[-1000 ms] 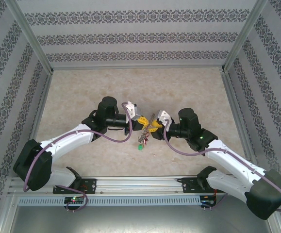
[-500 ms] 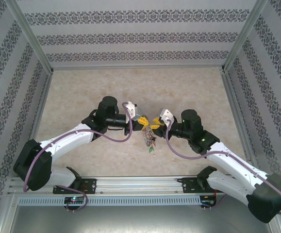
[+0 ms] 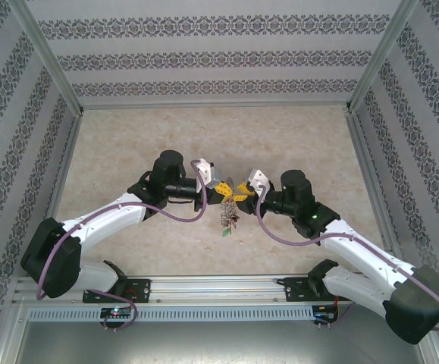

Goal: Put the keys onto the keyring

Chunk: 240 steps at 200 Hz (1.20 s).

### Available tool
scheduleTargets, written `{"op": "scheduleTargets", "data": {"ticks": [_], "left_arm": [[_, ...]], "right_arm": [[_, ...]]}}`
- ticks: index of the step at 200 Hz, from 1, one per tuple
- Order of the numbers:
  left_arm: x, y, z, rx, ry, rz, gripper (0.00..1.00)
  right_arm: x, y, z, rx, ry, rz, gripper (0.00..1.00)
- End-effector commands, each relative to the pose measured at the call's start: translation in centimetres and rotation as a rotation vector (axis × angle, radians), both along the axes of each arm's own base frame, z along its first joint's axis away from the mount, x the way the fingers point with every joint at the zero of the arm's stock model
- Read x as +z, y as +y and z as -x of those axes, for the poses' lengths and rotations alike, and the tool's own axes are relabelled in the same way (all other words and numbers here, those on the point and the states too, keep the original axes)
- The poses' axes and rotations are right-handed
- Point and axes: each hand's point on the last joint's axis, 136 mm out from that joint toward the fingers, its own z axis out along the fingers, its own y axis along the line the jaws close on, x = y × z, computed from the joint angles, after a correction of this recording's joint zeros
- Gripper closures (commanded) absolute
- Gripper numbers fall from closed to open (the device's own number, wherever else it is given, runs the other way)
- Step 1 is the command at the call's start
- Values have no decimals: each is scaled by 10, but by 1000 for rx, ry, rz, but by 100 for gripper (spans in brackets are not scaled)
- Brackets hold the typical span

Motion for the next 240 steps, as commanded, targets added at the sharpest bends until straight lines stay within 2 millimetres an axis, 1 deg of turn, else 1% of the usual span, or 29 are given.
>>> {"op": "scheduleTargets", "data": {"ticks": [1, 7, 24, 86, 130, 139, 148, 154, 166, 211, 224, 240], "left_arm": [[31, 0, 3, -30, -86, 58, 100], [31, 0, 3, -29, -86, 58, 100], [30, 0, 3, -33, -84, 57, 100], [29, 0, 4, -41, -81, 47, 100], [29, 0, 4, -38, -83, 47, 100], [29, 0, 4, -37, -86, 47, 100], [30, 0, 4, -38, -87, 48, 100], [30, 0, 4, -38, -86, 48, 100], [29, 0, 4, -38, -85, 47, 100], [31, 0, 4, -40, -85, 51, 100], [30, 0, 4, -37, -85, 52, 100], [30, 0, 4, -39, -86, 57, 100]], "right_arm": [[21, 8, 5, 41, -49, -44, 68], [22, 7, 6, 41, -53, -46, 68], [24, 7, 8, 46, -51, -52, 62], [27, 9, 10, 70, -58, -60, 58], [24, 9, 13, 84, -48, -50, 73], [23, 9, 14, 84, -44, -46, 74], [21, 8, 14, 84, -42, -40, 81], [20, 7, 14, 81, -39, -36, 83], [20, 7, 13, 75, -41, -35, 83], [13, 3, 13, 71, -14, -16, 91], [8, 2, 13, 72, 1, 1, 100], [2, -1, 11, 57, 19, 19, 100]]}}
